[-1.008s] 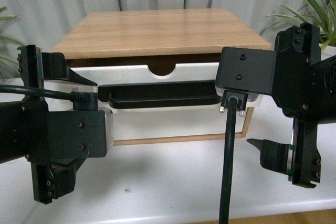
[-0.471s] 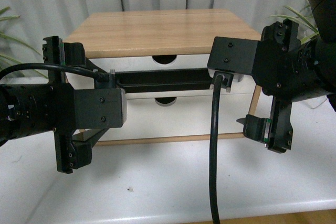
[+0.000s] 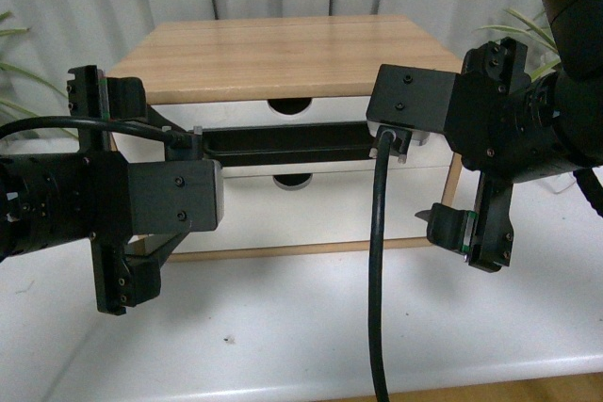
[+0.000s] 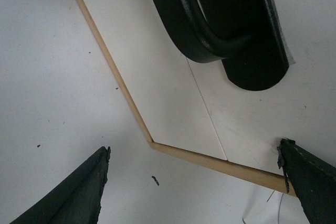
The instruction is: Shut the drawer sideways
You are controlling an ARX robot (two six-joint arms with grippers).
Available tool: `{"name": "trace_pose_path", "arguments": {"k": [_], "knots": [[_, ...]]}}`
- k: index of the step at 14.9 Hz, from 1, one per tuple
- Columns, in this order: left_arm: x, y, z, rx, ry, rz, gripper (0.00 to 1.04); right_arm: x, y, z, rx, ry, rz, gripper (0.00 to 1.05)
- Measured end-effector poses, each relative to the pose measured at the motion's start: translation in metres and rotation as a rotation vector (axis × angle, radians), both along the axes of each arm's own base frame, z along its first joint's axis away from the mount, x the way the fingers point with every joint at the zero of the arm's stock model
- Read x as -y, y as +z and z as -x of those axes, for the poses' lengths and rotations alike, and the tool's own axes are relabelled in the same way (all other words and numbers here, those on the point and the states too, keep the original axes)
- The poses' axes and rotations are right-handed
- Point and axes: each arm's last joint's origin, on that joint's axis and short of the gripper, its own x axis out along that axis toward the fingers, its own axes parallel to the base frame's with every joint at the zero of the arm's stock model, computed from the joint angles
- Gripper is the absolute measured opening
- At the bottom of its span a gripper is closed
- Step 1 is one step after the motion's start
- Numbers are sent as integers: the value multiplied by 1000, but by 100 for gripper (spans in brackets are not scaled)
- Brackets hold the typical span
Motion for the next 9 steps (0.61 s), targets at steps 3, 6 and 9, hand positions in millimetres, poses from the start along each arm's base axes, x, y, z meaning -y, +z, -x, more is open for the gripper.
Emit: {"name": "trace_pose_path", "arguments": {"k": [3, 6, 9], "knots": [[-7, 16, 25, 32, 34, 68, 98, 5, 3, 14, 20, -15, -18, 98], [-17, 30, 76, 41, 91, 219, 98, 14, 24, 75, 114, -43, -117, 98], [-34, 27, 141, 41, 255, 427, 98, 32, 21, 152, 188, -189, -247, 98]]}}
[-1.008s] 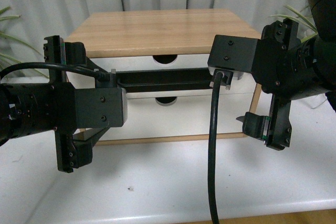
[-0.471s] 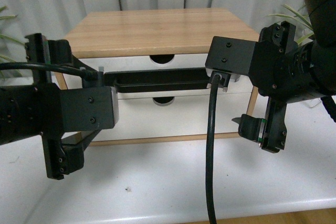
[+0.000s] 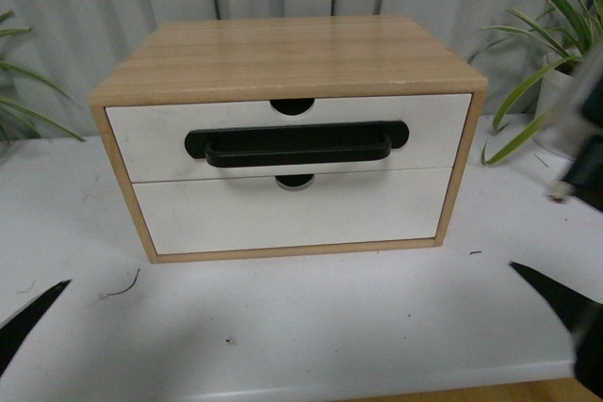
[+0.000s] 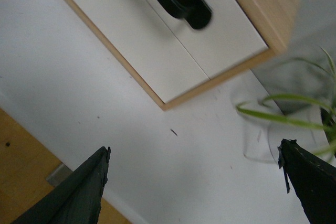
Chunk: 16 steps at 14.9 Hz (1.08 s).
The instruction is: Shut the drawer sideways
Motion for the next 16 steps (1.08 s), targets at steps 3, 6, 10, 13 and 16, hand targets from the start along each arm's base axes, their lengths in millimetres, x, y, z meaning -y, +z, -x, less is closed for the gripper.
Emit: {"name": "trace_pose_path", "arguments": {"k": [3, 6, 10, 13, 16], "knots": [[-27, 0, 47, 2, 244, 326, 98, 24, -4, 55, 117, -246, -222, 98], [-41, 8, 62, 36, 372, 664, 98, 32, -14, 66, 167, -390, -390, 98], [-30, 21, 64, 146, 324, 858, 76, 42, -24, 70, 289, -454, -641, 77], [-28, 22, 66, 125, 323, 911, 62, 50, -19, 73, 313, -472, -738, 62], [-30, 18, 69, 95, 360, 943, 33, 60, -15, 80, 317, -469, -794, 33]]}}
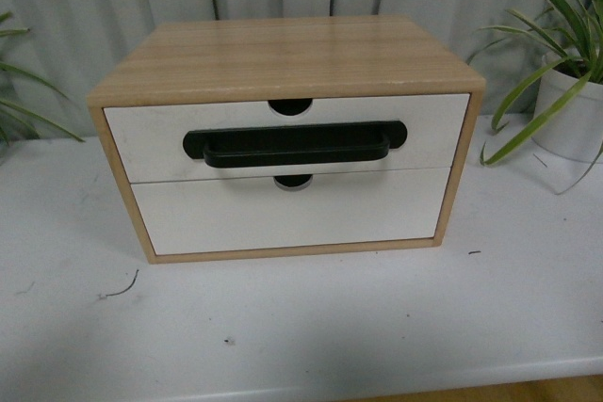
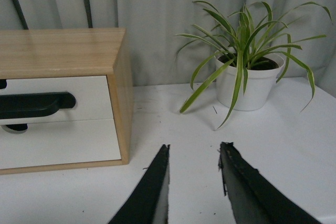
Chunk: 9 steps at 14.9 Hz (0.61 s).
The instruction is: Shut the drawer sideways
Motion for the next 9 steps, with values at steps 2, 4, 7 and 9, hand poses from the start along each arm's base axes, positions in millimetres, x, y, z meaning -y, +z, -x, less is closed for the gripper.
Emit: {"name": "trace_pose_path", "arguments": {"k": [2, 4, 7, 9], "knots": [[0, 0, 1, 4, -1, 7, 20, 4, 1, 2, 1, -2, -5, 21], [0, -2, 11, -3, 0, 16, 2, 9, 4, 8, 19, 0, -15, 2], [0, -3, 11, -10, -1, 18, 2, 22, 3, 13, 16, -11, -13, 2], [0, -3, 11, -13, -1, 18, 2, 22, 4, 17, 20, 3, -13, 2]]}}
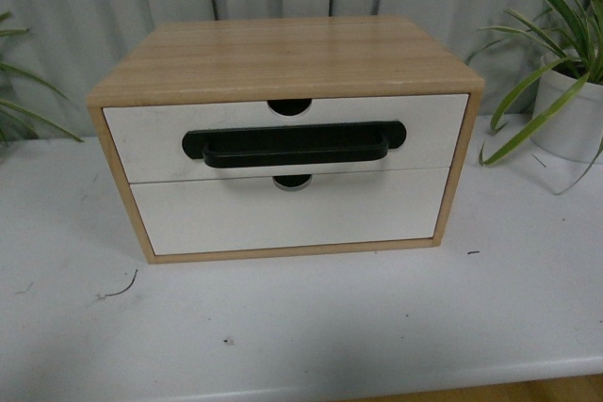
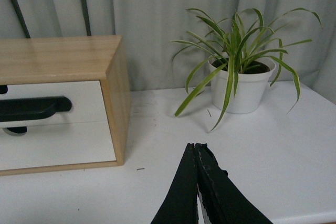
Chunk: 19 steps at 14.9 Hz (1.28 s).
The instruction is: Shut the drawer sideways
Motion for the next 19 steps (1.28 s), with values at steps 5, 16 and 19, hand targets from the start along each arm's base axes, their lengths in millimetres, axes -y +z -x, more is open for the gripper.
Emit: {"name": "trace_pose_path", "arguments": {"k": [5, 16, 19], "knots": [[0, 0, 0, 0, 0, 0, 2, 0, -1, 6, -5, 1, 0, 2], [0, 0, 0, 0, 0, 2, 49, 0, -4, 17, -13, 2, 0, 46], [0, 0, 0, 0, 0, 2, 87, 0, -4, 17, -13, 2, 0, 85]]}}
